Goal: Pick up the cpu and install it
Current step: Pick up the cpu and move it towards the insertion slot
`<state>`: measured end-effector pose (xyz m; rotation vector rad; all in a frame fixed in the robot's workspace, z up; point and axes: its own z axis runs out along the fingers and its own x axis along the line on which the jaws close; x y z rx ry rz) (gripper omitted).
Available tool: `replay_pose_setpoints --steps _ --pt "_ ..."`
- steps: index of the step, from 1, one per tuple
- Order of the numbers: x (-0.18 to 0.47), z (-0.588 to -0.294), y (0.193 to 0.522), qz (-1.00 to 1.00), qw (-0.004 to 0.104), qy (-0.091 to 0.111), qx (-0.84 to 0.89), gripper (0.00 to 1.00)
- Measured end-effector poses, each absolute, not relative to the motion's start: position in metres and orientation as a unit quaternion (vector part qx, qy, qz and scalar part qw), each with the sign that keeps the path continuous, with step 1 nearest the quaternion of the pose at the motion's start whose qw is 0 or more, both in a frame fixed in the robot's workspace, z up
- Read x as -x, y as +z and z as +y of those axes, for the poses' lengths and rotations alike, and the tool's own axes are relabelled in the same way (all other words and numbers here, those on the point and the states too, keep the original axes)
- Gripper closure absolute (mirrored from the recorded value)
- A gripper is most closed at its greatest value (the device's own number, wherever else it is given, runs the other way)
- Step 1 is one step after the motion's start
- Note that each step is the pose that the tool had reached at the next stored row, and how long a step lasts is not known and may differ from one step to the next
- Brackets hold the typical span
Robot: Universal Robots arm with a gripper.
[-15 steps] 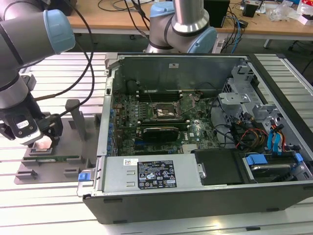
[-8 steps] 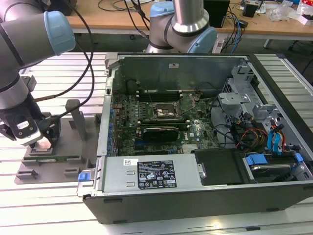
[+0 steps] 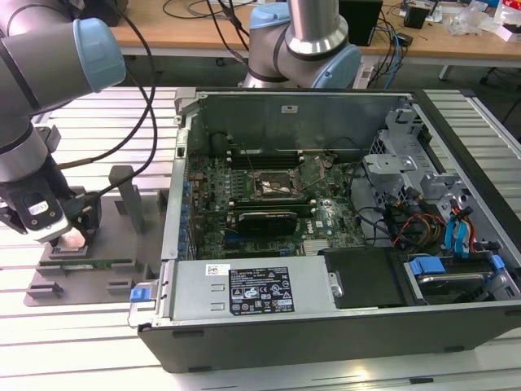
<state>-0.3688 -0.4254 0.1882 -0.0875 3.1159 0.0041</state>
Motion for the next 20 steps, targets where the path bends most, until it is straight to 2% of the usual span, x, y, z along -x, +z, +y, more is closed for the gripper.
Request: replay_pose_setpoints --steps 13,16,17,20 --pt "0.3688 -0.4253 0.1924 1.0 0.012 0.001 0.028 0.42" --pt "0.3685 -0.4254 0.1921 1.0 0.012 0.001 0.028 0.4" --pt "0.3688 -0.4254 0.1922 1.0 0.012 0.001 0.028 0.34" --pt "0.3689 -0.4253 0.1919 1.0 0.012 0.001 0.028 0.34"
